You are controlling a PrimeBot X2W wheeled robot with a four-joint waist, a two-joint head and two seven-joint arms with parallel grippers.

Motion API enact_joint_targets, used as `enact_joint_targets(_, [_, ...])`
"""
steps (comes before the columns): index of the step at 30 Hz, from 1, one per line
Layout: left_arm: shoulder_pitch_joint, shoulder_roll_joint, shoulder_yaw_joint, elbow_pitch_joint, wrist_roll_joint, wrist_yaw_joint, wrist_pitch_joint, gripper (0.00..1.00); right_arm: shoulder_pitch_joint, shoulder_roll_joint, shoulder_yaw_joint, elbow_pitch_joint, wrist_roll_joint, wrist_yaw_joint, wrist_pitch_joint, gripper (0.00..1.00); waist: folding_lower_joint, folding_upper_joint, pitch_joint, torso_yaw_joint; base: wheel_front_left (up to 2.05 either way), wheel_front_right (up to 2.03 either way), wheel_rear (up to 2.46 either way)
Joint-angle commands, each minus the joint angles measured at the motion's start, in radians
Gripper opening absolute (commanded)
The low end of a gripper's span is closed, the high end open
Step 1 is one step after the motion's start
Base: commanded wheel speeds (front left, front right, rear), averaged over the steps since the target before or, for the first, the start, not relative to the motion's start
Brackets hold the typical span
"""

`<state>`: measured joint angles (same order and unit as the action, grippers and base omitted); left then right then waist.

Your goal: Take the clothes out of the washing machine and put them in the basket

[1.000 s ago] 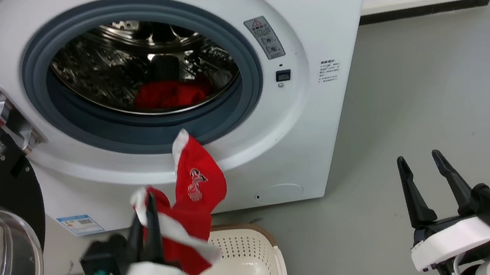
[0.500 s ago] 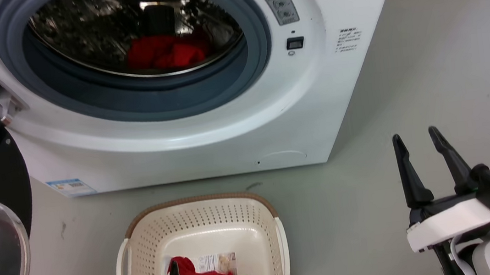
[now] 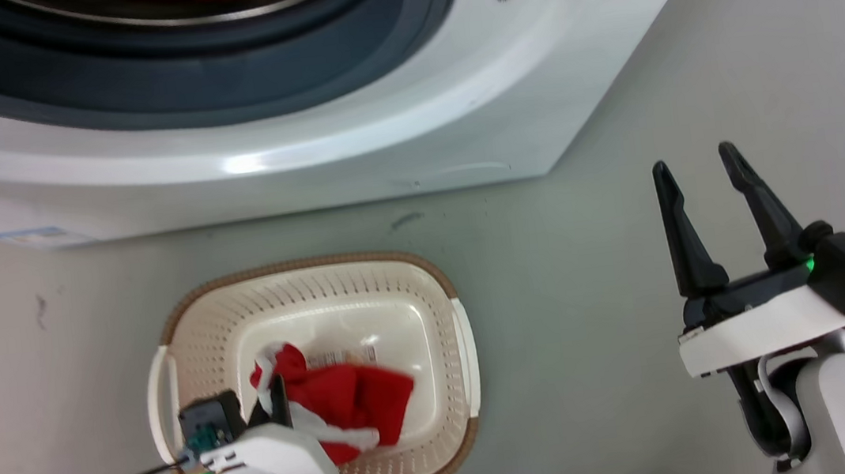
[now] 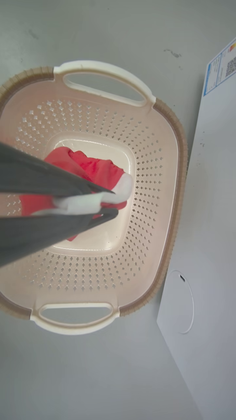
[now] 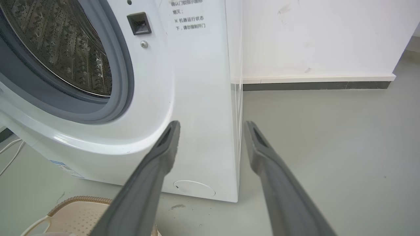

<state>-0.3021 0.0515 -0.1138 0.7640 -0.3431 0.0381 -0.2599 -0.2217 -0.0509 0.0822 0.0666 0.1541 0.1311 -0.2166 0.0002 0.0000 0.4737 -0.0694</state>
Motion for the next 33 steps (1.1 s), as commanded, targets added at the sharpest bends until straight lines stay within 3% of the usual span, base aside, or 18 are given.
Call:
enact_joint_targets(1, [-0.042, 0.0, 0.015, 0.03, -0.007, -0.003, -0.006, 0.0, -0.026, 0.001, 0.005, -0.002, 0.001, -0.001, -0.007, 1.0, -0.0002, 0.0, 0.079, -0.025, 0.0, 0.0, 0.0])
enact_joint_targets(13, [-0.285, -0.001, 0.083, 0.275, -0.036, 0.009, -0.005, 0.0, -0.123, 0.002, 0.042, 0.014, 0.014, -0.001, -0.032, 1.0, -0.0002, 0.0, 0.263, -0.071, 0.0, 0.0, 0.0])
enact_joint_targets(23, [-0.358, 0.0, 0.133, 0.391, -0.05, 0.036, -0.005, 0.0, -0.154, 0.001, 0.061, 0.044, 0.029, -0.001, -0.046, 1.0, -0.0002, 0.0, 0.311, -0.104, 0.0, 0.0, 0.0])
enact_joint_targets(24, [-0.358, 0.002, 0.135, 0.395, -0.046, 0.035, -0.005, 0.09, -0.155, 0.001, 0.061, 0.049, 0.03, -0.001, -0.047, 1.0, -0.0002, 0.0, 0.307, -0.106, 0.0, 0.0, 0.0])
enact_joint_targets(25, [-0.353, 0.003, 0.134, 0.396, -0.039, 0.035, -0.006, 0.36, -0.154, 0.001, 0.059, 0.054, 0.029, -0.001, -0.048, 1.0, -0.0002, 0.0, 0.299, -0.106, 0.0, 0.0, 0.0])
enact_joint_targets(26, [-0.347, 0.004, 0.133, 0.396, -0.035, 0.034, -0.006, 0.78, -0.152, 0.001, 0.057, 0.059, 0.028, -0.001, -0.048, 1.0, -0.0002, 0.0, 0.29, -0.105, 0.0, 0.0, 0.0])
enact_joint_targets(27, [-0.336, 0.004, 0.135, 0.39, -0.031, 0.034, -0.006, 1.0, -0.149, 0.001, 0.053, 0.067, 0.026, -0.001, -0.048, 1.0, -0.0002, 0.0, 0.274, -0.102, 0.0, 0.0, 0.0])
enact_joint_targets(33, [-0.262, 0.001, 0.133, 0.34, 0.001, 0.024, -0.006, 1.0, -0.113, 0.001, 0.037, 0.095, 0.012, -0.001, -0.049, 1.0, -0.0002, 0.0, 0.142, -0.076, 0.0, 0.0, 0.0])
